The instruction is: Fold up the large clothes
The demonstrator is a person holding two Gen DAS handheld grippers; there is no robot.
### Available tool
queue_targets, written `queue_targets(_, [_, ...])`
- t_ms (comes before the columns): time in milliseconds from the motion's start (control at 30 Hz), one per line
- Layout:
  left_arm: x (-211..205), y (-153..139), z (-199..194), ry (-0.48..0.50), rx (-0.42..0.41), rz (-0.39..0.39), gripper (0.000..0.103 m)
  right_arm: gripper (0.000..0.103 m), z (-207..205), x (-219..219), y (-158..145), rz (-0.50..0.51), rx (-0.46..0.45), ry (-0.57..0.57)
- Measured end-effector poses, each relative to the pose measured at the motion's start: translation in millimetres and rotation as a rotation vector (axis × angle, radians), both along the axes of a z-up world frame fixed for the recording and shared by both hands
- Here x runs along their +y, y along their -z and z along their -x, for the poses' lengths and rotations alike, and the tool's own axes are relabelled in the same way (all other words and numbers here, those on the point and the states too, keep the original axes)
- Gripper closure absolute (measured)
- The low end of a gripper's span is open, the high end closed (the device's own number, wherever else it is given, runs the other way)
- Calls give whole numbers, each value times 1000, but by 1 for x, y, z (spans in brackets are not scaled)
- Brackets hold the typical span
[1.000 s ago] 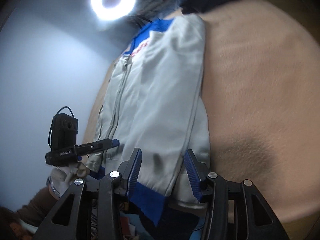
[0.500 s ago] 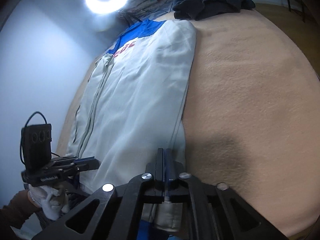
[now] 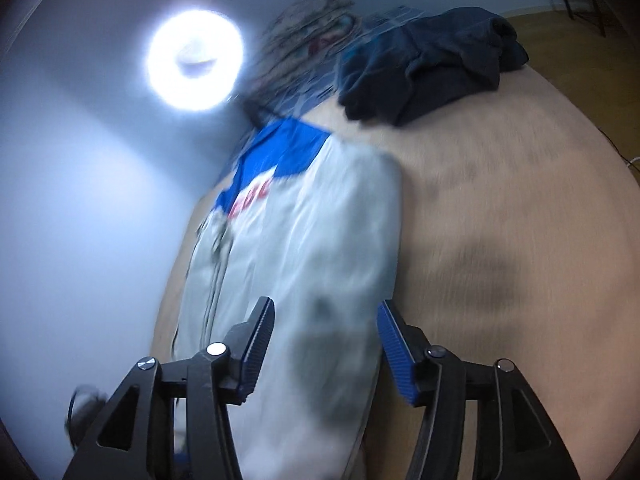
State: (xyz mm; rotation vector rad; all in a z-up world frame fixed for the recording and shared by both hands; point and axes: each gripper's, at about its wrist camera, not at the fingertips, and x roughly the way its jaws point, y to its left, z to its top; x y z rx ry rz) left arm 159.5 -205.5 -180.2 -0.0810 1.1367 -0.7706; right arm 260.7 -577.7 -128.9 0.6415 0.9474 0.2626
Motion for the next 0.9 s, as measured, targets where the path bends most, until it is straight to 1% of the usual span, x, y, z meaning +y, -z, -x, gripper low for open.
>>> queue_targets(67, [3,0,-2,3,-4,-7,90,46,-18,-9,13,-25,2,39])
queue_targets(133, [5,0,-6,1,-1,-12,90,45,-33,-19,27,-80,10,77])
queue_targets(167, [6,1,-6,0,0,-13,90,45,-45,-25,41,-123,31,101])
queue_targets(233, [6,2,-10,2,1,-16,90,45,-60,-32,57,-161,53,129])
queue_targets(300, [3,5,-16,5,5,-19,90,45,-70,-34,71,-197,70,137])
queue_targets(367, [3,9,-20,4,20,-20,90,45,-82,-33,85,-269,75,127])
queue_targets(400, [3,11,-23,0,28,-20,90,46,-86,-32,87,-291,64,118])
queue_targets(433, [3,12,-24,-2,36,-21,90,51,-91,-31,89,-309,54,107])
queue_targets(467, [4,14,-27,-8,48,-20,90,56,-95,-30,91,-347,47,89])
queue_targets(500, [5,16,-28,-10,58,-17,90,59,-98,-30,93,-403,39,71])
queue_targets(533, [7,17,-30,-15,69,-16,90,67,-99,-29,94,-446,29,61])
queue_targets(567, [7,18,-31,-20,73,-16,90,69,-98,-28,92,-499,4,49])
queue_targets(633, [9,17,-32,-26,76,-11,90,69,-99,-27,82,-551,-75,41])
queue_targets(700, [7,15,-32,-25,72,-7,90,68,-103,-26,75,-605,-127,37])
queue_targets(767, [4,14,-31,-18,65,-11,90,68,-110,-23,75,-607,-131,54])
queue_targets(833, [1,16,-30,-13,69,-17,90,67,-120,-16,83,-580,-91,92])
queue_targets(867, [0,18,-30,-11,75,-20,90,68,-124,-11,86,-547,-68,107])
queue_targets(900, [0,19,-30,-9,78,-20,90,73,-127,-7,85,-499,-60,122])
